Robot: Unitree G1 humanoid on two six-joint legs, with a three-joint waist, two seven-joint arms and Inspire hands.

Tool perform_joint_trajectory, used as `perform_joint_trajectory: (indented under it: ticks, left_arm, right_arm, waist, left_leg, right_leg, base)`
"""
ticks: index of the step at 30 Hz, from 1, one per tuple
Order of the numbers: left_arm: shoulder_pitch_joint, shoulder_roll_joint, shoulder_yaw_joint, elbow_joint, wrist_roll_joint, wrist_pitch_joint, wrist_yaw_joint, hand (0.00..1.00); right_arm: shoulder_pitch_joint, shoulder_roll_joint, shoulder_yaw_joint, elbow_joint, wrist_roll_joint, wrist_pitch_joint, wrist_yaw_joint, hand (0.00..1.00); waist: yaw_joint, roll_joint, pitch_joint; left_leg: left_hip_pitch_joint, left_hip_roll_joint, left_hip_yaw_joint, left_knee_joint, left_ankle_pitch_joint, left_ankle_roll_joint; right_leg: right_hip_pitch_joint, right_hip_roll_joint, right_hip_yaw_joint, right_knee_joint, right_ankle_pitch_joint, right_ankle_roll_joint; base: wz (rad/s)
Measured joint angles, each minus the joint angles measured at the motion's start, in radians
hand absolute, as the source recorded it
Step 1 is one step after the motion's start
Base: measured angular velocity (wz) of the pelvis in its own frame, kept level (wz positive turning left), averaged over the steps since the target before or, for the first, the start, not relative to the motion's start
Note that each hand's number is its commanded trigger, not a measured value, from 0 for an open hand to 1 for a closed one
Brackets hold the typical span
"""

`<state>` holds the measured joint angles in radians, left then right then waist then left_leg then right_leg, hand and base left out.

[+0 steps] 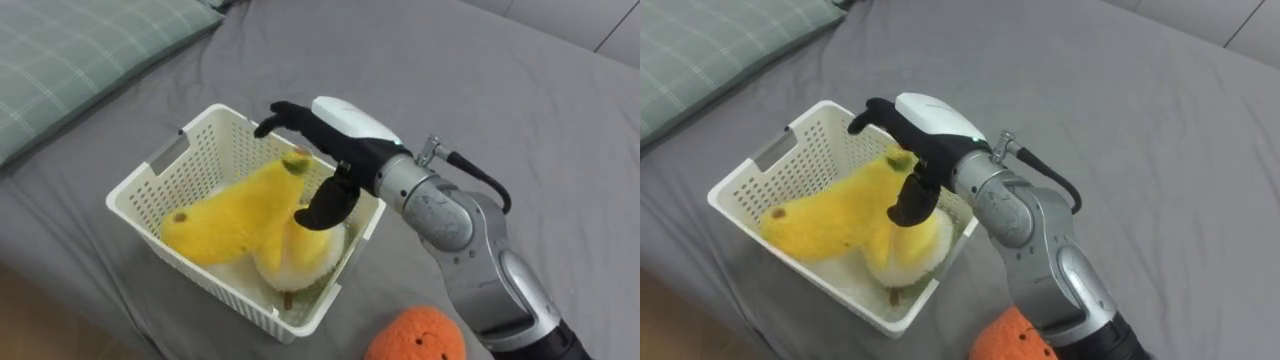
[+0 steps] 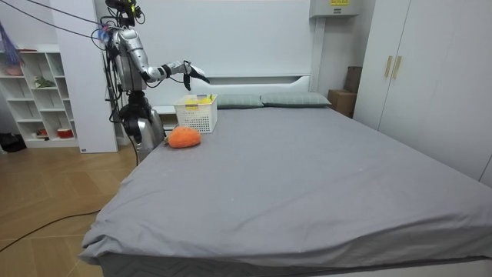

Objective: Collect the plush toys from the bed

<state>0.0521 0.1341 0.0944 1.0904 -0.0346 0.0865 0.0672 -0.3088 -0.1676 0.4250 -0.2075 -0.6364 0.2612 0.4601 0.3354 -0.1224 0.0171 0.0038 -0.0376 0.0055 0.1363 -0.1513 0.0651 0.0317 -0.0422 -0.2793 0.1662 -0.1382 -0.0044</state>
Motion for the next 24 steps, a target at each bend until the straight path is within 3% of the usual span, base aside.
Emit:
perform_joint_trajectory:
  ticks: [16, 21, 24]
  left_arm:
    - [-0.004, 0.001, 0.003, 0.007, 0.007, 0.001, -0.006, 0.0]
    - [-0.003, 0.005, 0.003, 0.007, 0.008, 0.001, -0.001, 0.0]
    - [-0.003, 0.001, 0.022, 0.005, 0.02, 0.0, -0.006, 0.0]
  right_arm:
    - [0.0, -0.001, -0.018, 0.0, -0.001, -0.001, -0.001, 0.0]
    - [0.006, -0.004, -0.029, 0.0, 0.003, -0.003, -0.016, 0.0]
    - [0.019, -0.004, -0.087, 0.009, 0.041, -0.019, -0.025, 0.0]
  waist:
    - [-0.033, 0.001, 0.0006]
    - [-0.063, 0.0, -0.0001]
    - [-0.086, 0.004, 0.0025]
  left_leg:
    - [0.0, -0.01, -0.01, 0.0, 0.003, 0.005]
    - [0.001, -0.011, -0.008, 0.009, 0.003, 0.005]
    - [-0.002, -0.012, -0.009, 0.012, 0.003, 0.005]
  right_leg:
    - [0.001, -0.006, 0.027, 0.001, -0.003, 0.005]
    - [0.003, -0.008, 0.017, 0.001, -0.003, 0.005]
    - [0.005, -0.009, 0.018, 0.001, -0.003, 0.006]
  base:
    - [0.01]
    - [0.01]
    - [0.0]
